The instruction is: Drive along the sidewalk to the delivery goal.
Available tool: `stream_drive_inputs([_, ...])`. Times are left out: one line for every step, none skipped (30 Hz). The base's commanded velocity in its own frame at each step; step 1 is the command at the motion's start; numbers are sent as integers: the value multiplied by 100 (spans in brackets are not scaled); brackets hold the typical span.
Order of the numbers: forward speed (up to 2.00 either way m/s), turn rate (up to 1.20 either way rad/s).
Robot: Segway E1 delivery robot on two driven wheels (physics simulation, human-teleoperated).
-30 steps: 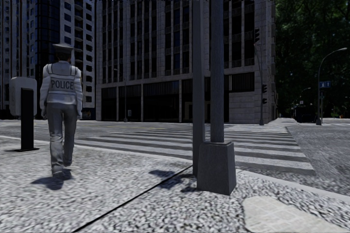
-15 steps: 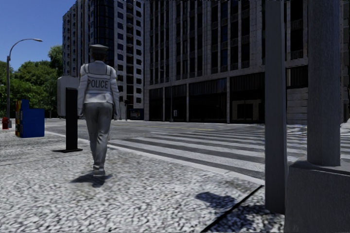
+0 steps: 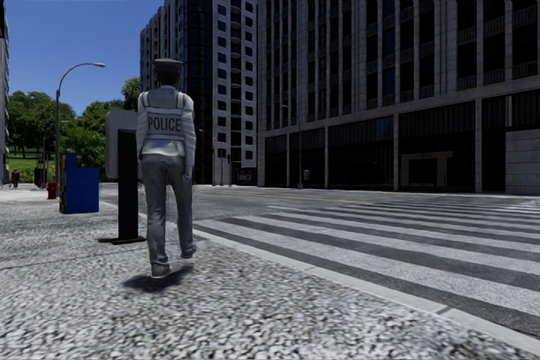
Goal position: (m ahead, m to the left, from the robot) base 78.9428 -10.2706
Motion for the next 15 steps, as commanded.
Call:
stream_drive_inputs([158, -6])
stream_drive_inputs([158, -31])
stream_drive_inputs([158, -31])
stream_drive_inputs([158, -47])
stream_drive_inputs([158, -52])
stream_drive_inputs([158, -53])
stream_drive_inputs([158, -53])
stream_drive_inputs([158, -53])
stream_drive_inputs([158, -53])
stream_drive_inputs([158, -53])
stream_drive_inputs([158, -53])
stream_drive_inputs([158, -53])
stream_drive_inputs([158, -53])
stream_drive_inputs([158, -53])
stream_drive_inputs([158, -53])
